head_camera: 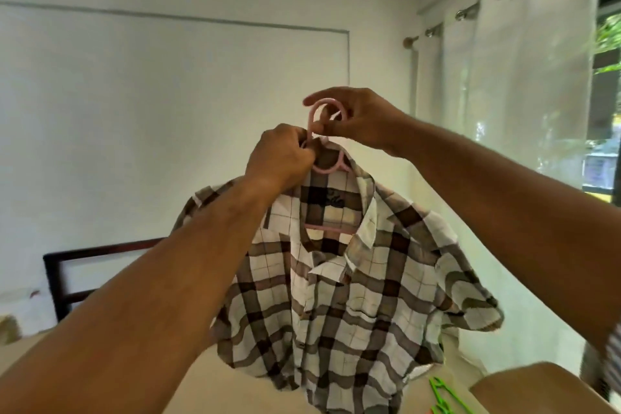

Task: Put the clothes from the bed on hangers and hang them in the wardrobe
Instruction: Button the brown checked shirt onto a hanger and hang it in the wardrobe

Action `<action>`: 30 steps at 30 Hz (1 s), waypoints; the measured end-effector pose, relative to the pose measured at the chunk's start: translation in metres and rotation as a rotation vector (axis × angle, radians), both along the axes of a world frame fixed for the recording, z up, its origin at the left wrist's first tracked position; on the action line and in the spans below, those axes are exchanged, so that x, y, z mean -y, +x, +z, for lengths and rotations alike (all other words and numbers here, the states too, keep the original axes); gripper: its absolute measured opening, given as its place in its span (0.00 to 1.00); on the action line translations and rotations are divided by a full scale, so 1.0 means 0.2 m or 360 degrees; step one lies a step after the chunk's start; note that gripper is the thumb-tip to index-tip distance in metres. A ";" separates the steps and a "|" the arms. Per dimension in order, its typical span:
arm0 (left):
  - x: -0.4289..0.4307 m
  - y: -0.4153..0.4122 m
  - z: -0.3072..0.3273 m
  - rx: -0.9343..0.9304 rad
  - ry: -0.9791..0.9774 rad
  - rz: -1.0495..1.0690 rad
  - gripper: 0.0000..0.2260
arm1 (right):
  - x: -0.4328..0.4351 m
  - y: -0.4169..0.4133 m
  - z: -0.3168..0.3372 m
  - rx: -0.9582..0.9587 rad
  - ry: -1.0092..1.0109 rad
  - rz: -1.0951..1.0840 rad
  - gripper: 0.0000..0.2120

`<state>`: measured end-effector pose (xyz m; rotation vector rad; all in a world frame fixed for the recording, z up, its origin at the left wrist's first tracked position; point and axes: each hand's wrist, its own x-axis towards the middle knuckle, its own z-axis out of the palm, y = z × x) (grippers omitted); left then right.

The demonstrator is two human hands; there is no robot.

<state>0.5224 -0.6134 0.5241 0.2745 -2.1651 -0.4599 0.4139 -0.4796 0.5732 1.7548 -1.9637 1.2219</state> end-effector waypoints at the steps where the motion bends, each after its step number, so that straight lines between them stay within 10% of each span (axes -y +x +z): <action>1: 0.00 -0.01 0.01 -0.0019 -0.0003 0.0007 0.09 | -0.04 0.00 0.00 -0.0090 0.0018 -0.0152 0.20; 6: -0.02 -0.07 0.04 -0.0087 0.0145 -0.0003 0.15 | -0.25 -0.05 -0.10 0.0013 0.0593 -0.0621 0.17; 15: -0.16 -0.08 0.07 0.0126 0.0154 -0.0132 0.16 | -0.32 -0.08 -0.14 0.0204 0.0441 -0.0747 0.08; 24: -0.20 0.05 0.22 0.0018 0.0242 -0.0201 0.14 | -0.33 0.00 0.00 0.0796 0.0030 -0.0018 0.12; 30: -0.18 0.14 0.21 0.0186 0.0199 -0.0412 0.17 | -0.35 0.03 0.08 0.0161 0.0009 0.0021 0.25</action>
